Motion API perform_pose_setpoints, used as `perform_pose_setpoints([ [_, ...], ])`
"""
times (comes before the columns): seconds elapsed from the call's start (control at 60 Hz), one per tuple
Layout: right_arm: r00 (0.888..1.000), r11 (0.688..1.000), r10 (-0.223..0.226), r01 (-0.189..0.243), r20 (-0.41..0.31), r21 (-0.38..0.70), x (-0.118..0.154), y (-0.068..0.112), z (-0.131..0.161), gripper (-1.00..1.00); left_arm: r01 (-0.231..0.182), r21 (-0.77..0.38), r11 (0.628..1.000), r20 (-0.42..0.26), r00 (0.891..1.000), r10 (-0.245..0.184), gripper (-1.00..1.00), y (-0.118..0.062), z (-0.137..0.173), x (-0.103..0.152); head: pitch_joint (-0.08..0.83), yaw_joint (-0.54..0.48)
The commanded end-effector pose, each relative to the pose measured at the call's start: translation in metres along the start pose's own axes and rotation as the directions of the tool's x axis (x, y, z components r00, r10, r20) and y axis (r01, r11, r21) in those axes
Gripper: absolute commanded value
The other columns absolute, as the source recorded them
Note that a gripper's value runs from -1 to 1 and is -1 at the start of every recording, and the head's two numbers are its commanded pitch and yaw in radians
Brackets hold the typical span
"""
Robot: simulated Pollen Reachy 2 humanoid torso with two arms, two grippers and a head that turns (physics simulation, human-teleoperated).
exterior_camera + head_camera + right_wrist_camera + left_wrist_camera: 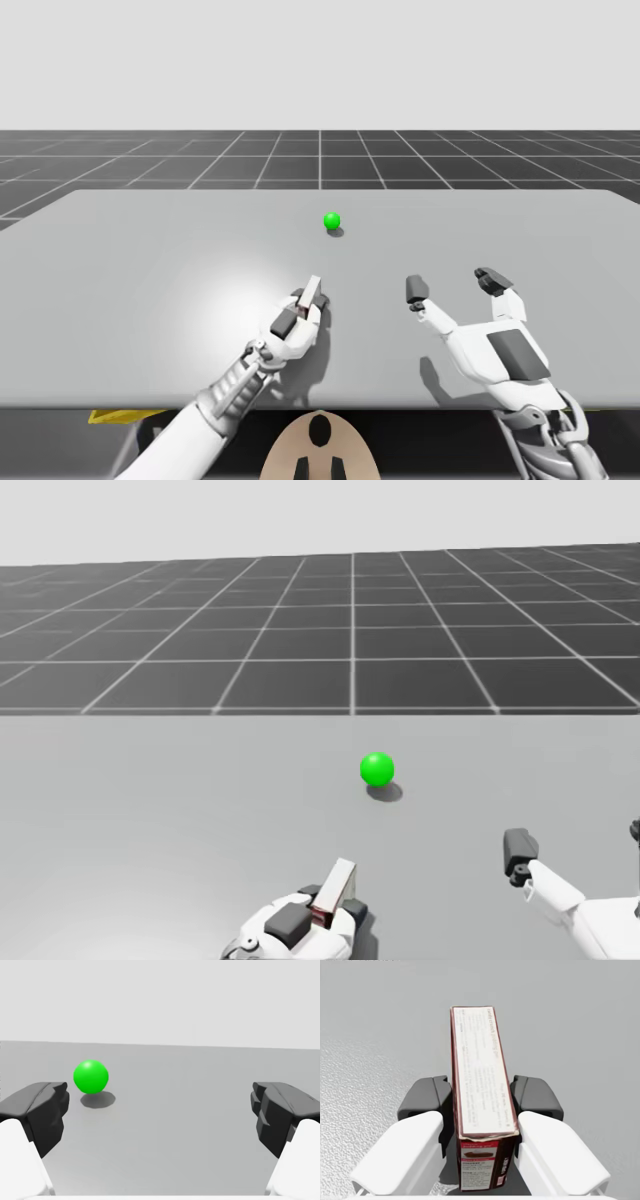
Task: Watch the red light. When it turns green, pick up the object.
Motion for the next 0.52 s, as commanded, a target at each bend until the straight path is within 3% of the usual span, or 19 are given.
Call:
perform_pose_setpoints([
  [0.017,0.999,0.999,-0.038,0.038,0.005,-0.001,0.001,0.0,0.001,-1.0,-0.093,-0.054,0.994,0.066,0.993,0.096,0.94,-0.028,0.002,0.027,0.284,0.07],
  [0.133,0.999,0.999,-0.046,0.046,0.008,0.004,0.002,0.0,0.001,-1.0,-0.088,-0.037,0.995,0.127,0.988,0.092,0.93,-0.017,0.015,0.056,0.275,0.07],
  [0.267,0.999,0.999,-0.048,0.048,0.01,0.007,0.002,-0.001,0.001,-1.0,-0.073,-0.02,0.997,0.226,0.971,0.075,0.93,-0.005,0.039,0.097,0.272,0.07],
  [0.467,0.999,0.999,-0.047,0.047,0.014,0.012,0.003,-0.001,0.002,-1.0,-0.044,0.004,0.999,0.38,0.924,0.039,0.92,0.003,0.083,0.151,0.262,0.07],
  [0.483,0.999,0.999,-0.046,0.046,0.015,0.014,0.003,-0.001,0.002,-1.0,-0.039,0.006,0.999,0.406,0.913,0.033,0.92,0.003,0.092,0.161,0.26,0.07],
  [0.517,0.999,0.999,-0.046,0.045,0.015,0.014,0.003,-0.001,0.002,-1.0,-0.034,0.007,0.999,0.426,0.905,0.028,0.9,0.003,0.098,0.167,0.258,0.07],
])
